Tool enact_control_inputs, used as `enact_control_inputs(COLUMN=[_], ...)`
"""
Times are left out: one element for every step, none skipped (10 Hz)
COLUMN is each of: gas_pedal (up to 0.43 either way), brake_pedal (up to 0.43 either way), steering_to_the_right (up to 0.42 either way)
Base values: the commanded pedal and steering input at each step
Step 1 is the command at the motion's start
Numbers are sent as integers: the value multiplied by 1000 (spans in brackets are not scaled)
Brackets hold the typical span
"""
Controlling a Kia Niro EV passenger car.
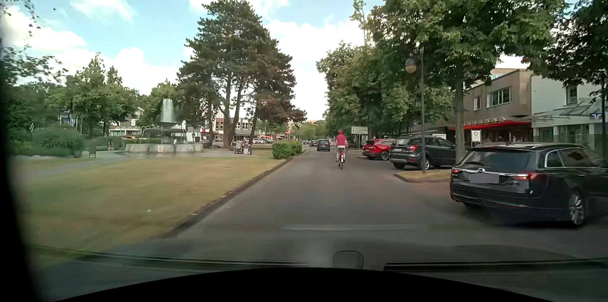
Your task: Follow the waypoints while adhering to traffic rules and regulations
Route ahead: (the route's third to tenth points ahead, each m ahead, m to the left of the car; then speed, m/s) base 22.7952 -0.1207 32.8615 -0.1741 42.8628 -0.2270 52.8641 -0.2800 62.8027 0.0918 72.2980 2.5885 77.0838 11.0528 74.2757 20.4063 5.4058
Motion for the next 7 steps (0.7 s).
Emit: enact_control_inputs(gas_pedal=[118,110,98,98,98,98,98], brake_pedal=[6,6,6,6,6,6,6], steering_to_the_right=[1,1,1,1,3,6,8])
